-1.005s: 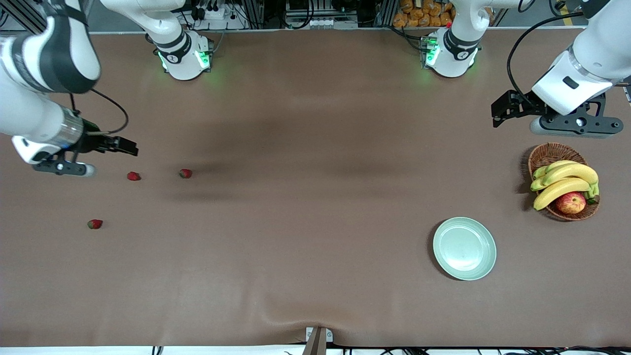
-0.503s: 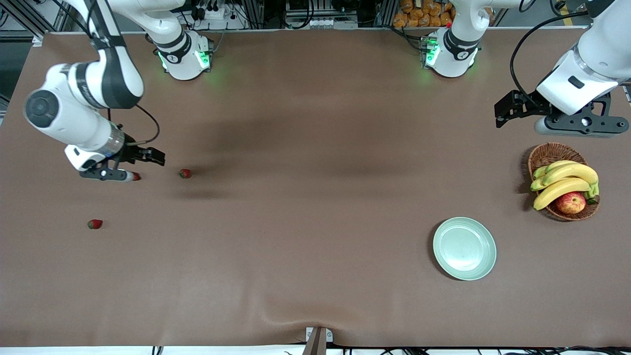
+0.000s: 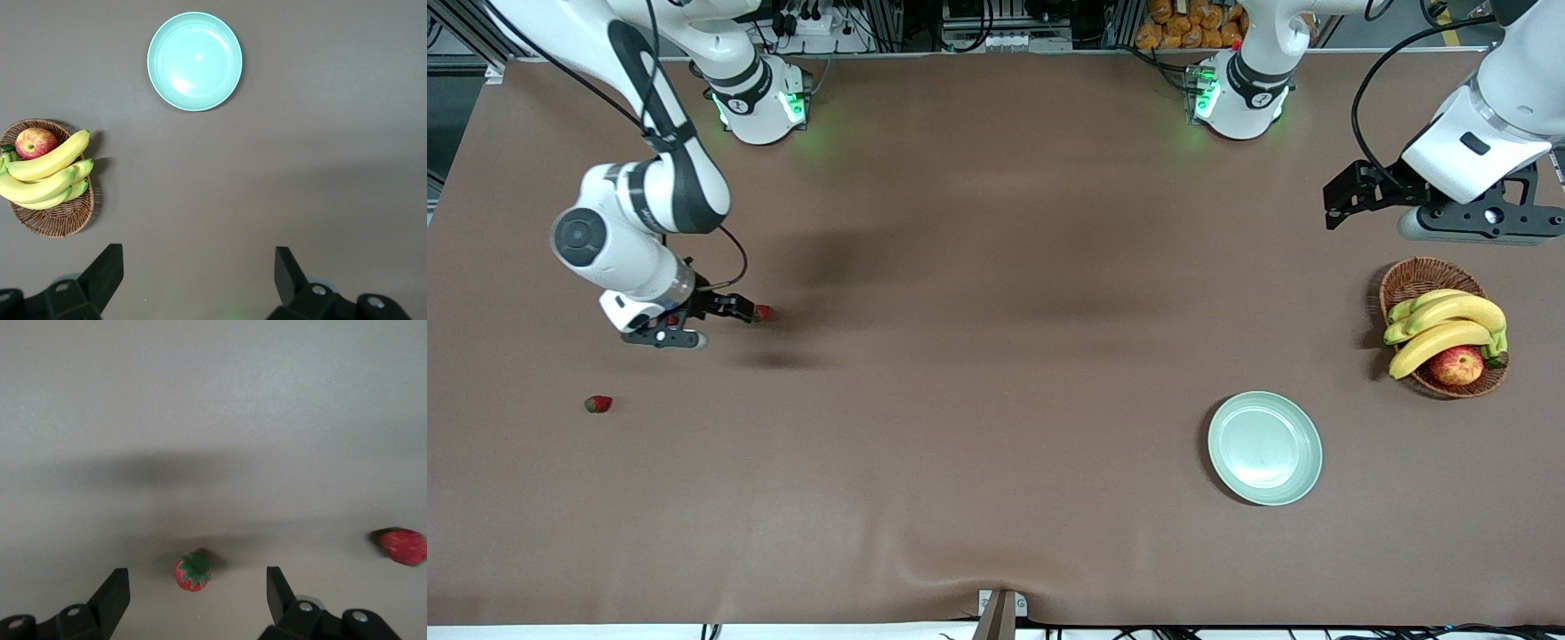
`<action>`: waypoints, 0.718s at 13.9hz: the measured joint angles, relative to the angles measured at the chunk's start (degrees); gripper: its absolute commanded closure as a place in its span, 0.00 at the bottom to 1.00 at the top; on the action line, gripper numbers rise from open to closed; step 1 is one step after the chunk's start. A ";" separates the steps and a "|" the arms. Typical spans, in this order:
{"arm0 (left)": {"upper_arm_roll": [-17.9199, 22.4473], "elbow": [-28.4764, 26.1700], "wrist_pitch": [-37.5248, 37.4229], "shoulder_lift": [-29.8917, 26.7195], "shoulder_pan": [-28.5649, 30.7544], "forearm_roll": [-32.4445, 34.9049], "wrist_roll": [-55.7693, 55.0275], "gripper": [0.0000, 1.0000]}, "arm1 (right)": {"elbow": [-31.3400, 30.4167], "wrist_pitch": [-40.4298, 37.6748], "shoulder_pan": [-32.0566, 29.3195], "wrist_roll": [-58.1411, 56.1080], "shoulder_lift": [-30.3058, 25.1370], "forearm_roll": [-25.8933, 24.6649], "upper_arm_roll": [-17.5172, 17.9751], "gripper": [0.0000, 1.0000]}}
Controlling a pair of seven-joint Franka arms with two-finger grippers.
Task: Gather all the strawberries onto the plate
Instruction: 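Reach the right gripper down to the middle red strawberry, then close the right gripper on the strawberry and lift it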
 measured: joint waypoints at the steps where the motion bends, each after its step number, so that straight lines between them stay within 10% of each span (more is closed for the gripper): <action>1: 0.02 0.00 0.00 0.00 0.13 0.00 0.00 0.00 | -0.92 1.33 0.40 0.07 0.47 0.00 0.00 0.15; 10: 0.04 0.00 -0.07 0.00 0.89 0.00 0.00 0.00 | -6.13 10.56 3.18 0.21 3.59 0.00 0.08 0.39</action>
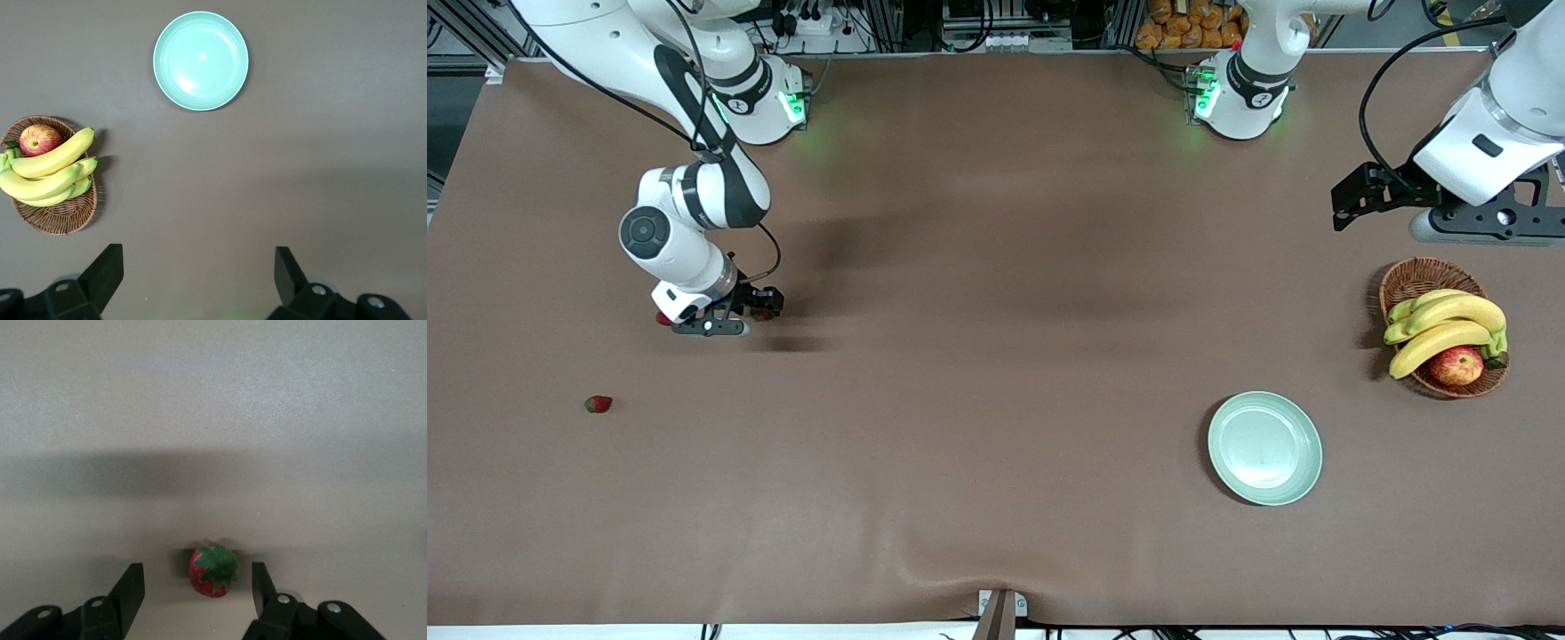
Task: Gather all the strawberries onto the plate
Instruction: 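Close the right gripper on the strawberry and lift it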
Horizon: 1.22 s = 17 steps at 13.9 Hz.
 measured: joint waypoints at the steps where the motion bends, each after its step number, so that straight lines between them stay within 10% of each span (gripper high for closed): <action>1: -0.02 0.02 0.00 0.00 -0.01 0.00 0.00 0.00 | -0.01 0.48 0.00 0.00 0.24 0.00 0.00 0.39; 3: -0.07 0.10 0.00 0.00 -0.02 0.00 0.00 0.00 | -0.04 1.43 0.00 0.00 0.80 0.00 -0.01 0.40; 8: -0.25 0.14 0.00 0.17 -0.04 0.00 0.00 0.00 | -0.02 2.15 0.00 -0.03 1.37 0.00 -0.11 1.00; 17: -2.50 1.63 -0.39 0.15 -0.06 0.00 -0.02 0.00 | 7.60 -13.07 1.40 7.28 -2.98 0.19 0.40 1.00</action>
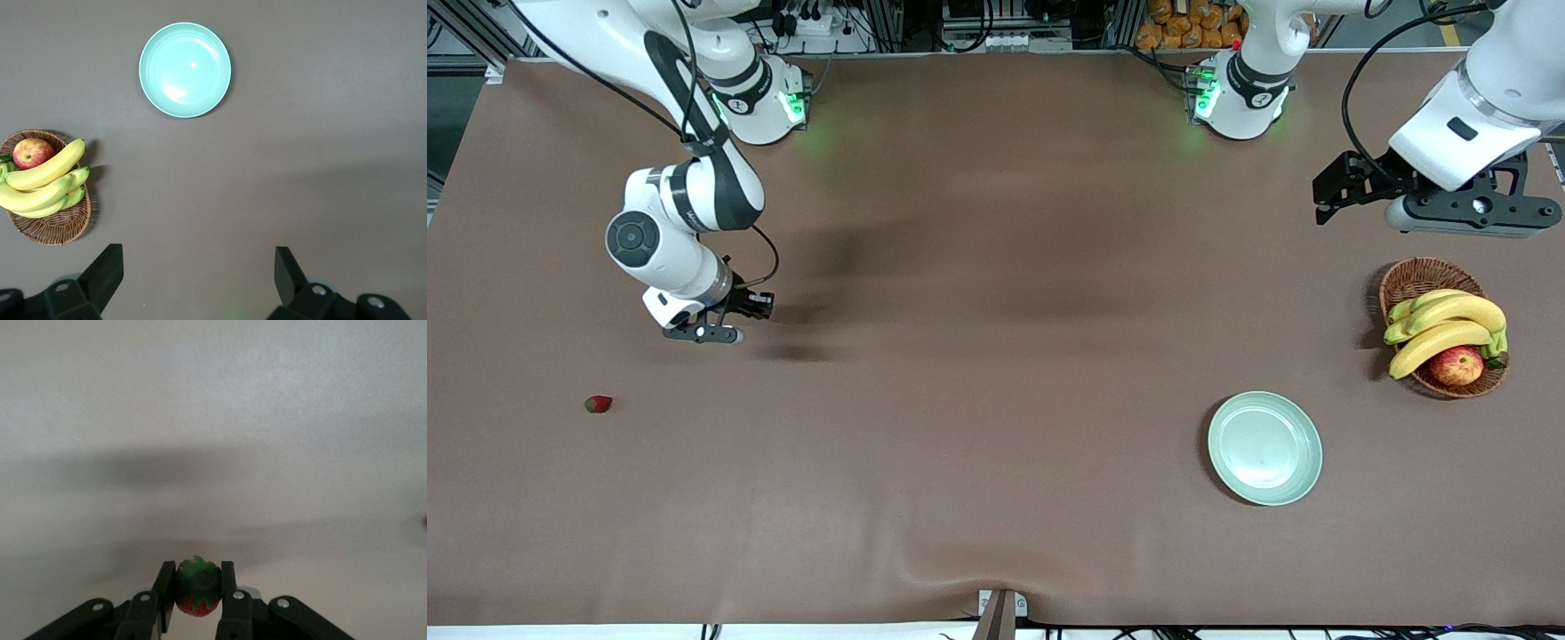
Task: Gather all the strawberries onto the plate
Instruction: 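Close the right gripper on the strawberry and lift it, then carry the strawberry to mid-table and release it with the right gripper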
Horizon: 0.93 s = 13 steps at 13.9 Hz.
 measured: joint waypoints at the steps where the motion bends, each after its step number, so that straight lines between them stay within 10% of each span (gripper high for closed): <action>1: 0.12 0.01 -0.13 0.00 0.08 0.00 0.00 0.00 | 2.23 -2.62 0.95 2.85 -0.25 0.82 0.37 1.00; 13: 0.05 0.00 -0.57 0.06 0.07 0.00 0.00 0.00 | 19.34 -9.45 24.33 47.57 3.71 10.46 1.83 1.00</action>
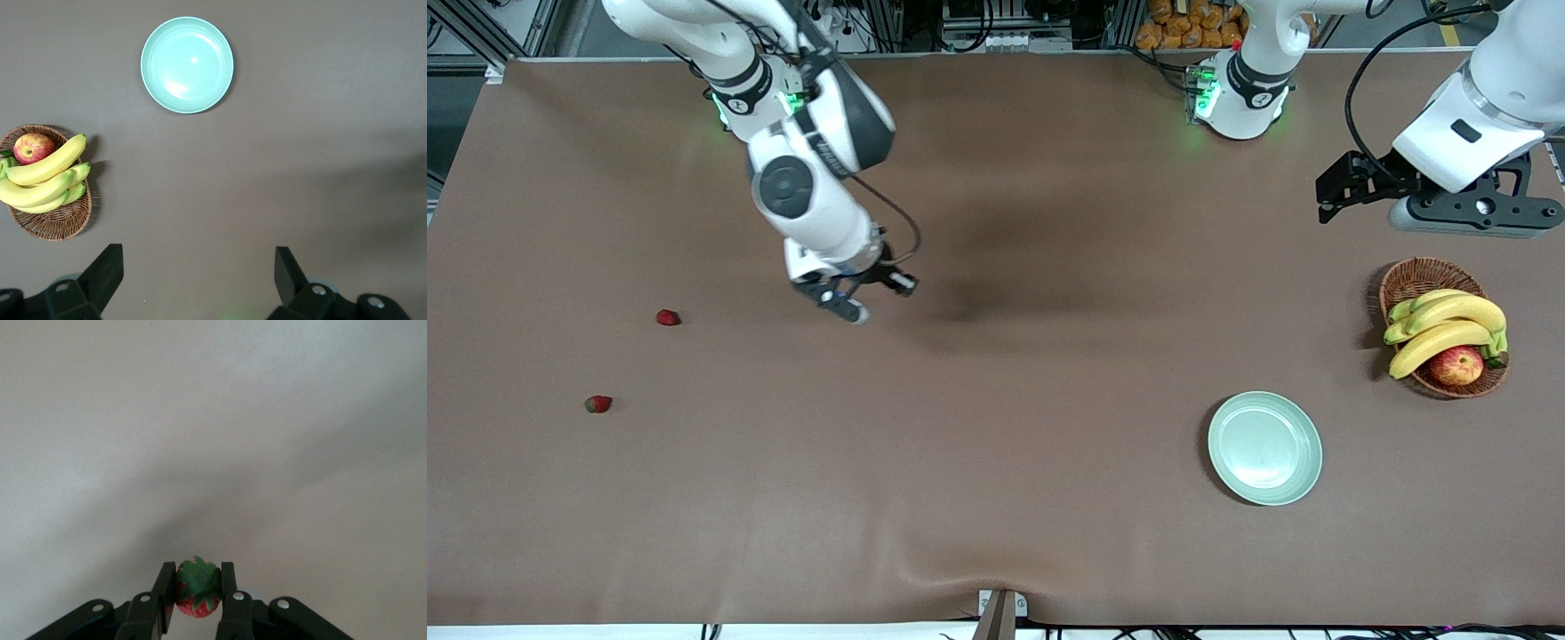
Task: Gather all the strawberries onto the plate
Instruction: 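Carry the strawberry to mid-table and release it with the right gripper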
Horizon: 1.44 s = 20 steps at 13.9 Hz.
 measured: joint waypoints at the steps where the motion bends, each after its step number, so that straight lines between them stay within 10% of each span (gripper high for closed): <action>1: -0.01 0.00 -0.01 0.02 -0.01 0.00 0.00 0.00 | 2.26 0.14 1.62 3.92 1.91 0.23 0.01 1.00; 13: -0.01 -0.01 -0.03 0.23 0.01 0.00 0.00 0.00 | 23.91 16.79 16.32 30.84 28.16 0.62 0.03 1.00; 17: -0.01 -0.02 -0.04 0.28 0.01 0.00 0.00 0.00 | 27.12 16.76 17.74 32.41 31.65 0.62 -0.02 0.21; 20: -0.01 -0.02 -0.04 0.33 0.02 0.00 0.00 0.00 | 27.87 16.28 17.72 32.41 32.06 0.62 -0.42 0.11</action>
